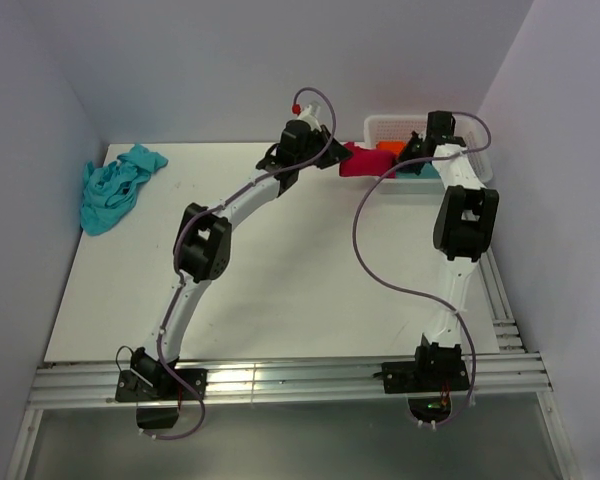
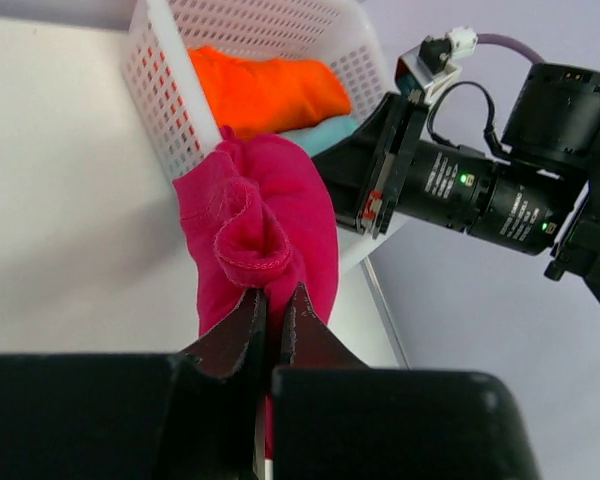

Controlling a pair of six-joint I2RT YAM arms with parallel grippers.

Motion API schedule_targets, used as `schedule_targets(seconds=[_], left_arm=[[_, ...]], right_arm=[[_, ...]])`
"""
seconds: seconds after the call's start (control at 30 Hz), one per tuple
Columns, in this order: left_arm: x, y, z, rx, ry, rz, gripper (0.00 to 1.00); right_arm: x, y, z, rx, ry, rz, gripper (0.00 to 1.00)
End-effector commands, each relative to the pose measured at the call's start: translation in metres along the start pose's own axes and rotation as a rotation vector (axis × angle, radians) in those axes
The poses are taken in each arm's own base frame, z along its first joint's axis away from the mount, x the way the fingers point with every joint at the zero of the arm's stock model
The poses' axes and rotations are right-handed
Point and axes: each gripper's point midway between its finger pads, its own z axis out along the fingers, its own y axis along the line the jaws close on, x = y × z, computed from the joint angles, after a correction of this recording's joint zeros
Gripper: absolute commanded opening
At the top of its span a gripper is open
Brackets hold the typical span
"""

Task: Roll the t-shirts
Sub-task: Place the rolled tshirt into the container

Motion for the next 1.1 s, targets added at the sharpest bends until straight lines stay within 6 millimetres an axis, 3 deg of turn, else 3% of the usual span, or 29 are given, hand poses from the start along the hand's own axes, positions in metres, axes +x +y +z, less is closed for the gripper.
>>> schedule_targets(seconds=[0.0,0.03,0.13,0.17,0.23,0.3,0.37,0.5,0.57,0.63,0.77,0.83,0.87,0.9,0.93,0.97,1.07], left_arm=[[-0.012,-0.059,-0.033,0.096,0.013,0.049,0.00],[-0.013,-0.060,-0.039,0.091,0.014,0.057,0.00],[-0.012,-0.058,-0.063,0.040,0.026,0.084,0.00],[-0.013,-0.057,-0.071,0.029,0.025,0.103,0.00],[-0.016,-0.054,-0.097,-0.011,0.006,0.113,0.00],[-0.017,-0.053,-0.121,-0.040,-0.004,0.127,0.00],[-0.019,-0.046,-0.136,-0.070,0.001,0.126,0.00],[-0.018,-0.043,-0.174,-0.110,-0.012,0.138,0.00],[-0.010,-0.034,-0.188,-0.143,0.013,0.119,0.00],[-0.004,-0.028,-0.205,-0.160,0.011,0.105,0.00],[-0.002,-0.021,-0.216,-0.175,0.015,0.106,0.00],[-0.008,-0.029,-0.209,-0.153,0.013,0.110,0.00],[-0.008,-0.026,-0.202,-0.151,0.021,0.108,0.00],[-0.015,-0.037,-0.196,-0.118,0.014,0.114,0.00],[-0.020,-0.039,-0.190,-0.104,0.006,0.112,0.00],[-0.021,-0.040,-0.185,-0.097,0.008,0.108,0.00],[-0.023,-0.036,-0.149,-0.045,0.008,0.088,0.00]], right_arm=[[0.036,0.033,-0.023,-0.091,0.062,-0.042,0.00],[0.058,0.038,-0.024,-0.092,0.103,-0.055,0.00],[0.090,0.064,-0.040,-0.160,0.196,-0.054,0.00],[0.088,0.074,-0.054,-0.186,0.180,-0.064,0.00],[0.111,0.098,-0.064,-0.184,0.172,-0.148,0.00],[0.120,0.120,-0.086,-0.196,0.158,-0.204,0.00],[0.140,0.142,-0.099,-0.265,0.207,-0.188,0.00],[0.180,0.162,-0.120,-0.304,0.303,-0.225,0.00],[0.203,0.165,-0.132,-0.332,0.346,-0.206,0.00],[0.211,0.161,-0.142,-0.329,0.328,-0.196,0.00],[0.185,0.148,-0.154,-0.299,0.232,-0.215,0.00],[0.152,0.138,-0.160,-0.282,0.164,-0.207,0.00],[0.139,0.132,-0.161,-0.259,0.139,-0.208,0.00],[0.133,0.123,-0.163,-0.228,0.142,-0.201,0.00],[0.111,0.117,-0.166,-0.218,0.103,-0.203,0.00],[0.102,0.113,-0.168,-0.208,0.089,-0.197,0.00],[0.071,0.089,-0.173,-0.160,0.034,-0.165,0.00]])
